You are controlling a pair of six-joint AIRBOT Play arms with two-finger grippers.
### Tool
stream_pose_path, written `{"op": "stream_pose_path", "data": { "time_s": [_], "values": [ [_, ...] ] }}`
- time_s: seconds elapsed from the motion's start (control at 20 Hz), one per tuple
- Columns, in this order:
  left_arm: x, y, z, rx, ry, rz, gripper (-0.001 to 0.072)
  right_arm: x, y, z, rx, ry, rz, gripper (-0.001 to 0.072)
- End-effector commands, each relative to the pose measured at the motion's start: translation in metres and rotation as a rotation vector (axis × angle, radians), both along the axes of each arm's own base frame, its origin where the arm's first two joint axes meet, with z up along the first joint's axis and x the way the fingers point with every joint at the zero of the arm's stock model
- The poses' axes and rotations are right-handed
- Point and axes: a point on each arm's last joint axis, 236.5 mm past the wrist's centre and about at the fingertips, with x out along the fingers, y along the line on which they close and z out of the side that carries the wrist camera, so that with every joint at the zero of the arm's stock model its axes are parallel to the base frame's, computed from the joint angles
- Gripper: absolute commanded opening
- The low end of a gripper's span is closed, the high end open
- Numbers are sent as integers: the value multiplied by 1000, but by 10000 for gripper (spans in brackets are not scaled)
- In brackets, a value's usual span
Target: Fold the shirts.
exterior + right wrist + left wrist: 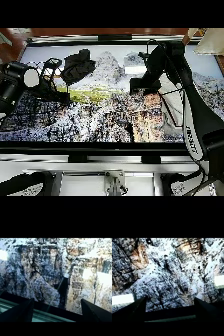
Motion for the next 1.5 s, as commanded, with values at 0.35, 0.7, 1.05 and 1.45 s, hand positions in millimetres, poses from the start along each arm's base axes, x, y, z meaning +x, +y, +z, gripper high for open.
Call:
{"op": "stream_pose_path", "data": {
  "time_s": [0.35,0.7,1.05,1.45],
  "values": [
    [0,0,0,1,0,1,692,0,0,0,0,0,1,690],
    [0,0,0,1,0,1,692,0,1,0,1,0,1,690],
    [31,-21,-8,-97,-76,68,691,12,-5,-1,-25,-57,24,690],
    [160,-11,-10,-269,-302,239,692,47,-26,1,-123,-215,52,690]
  ]
}}
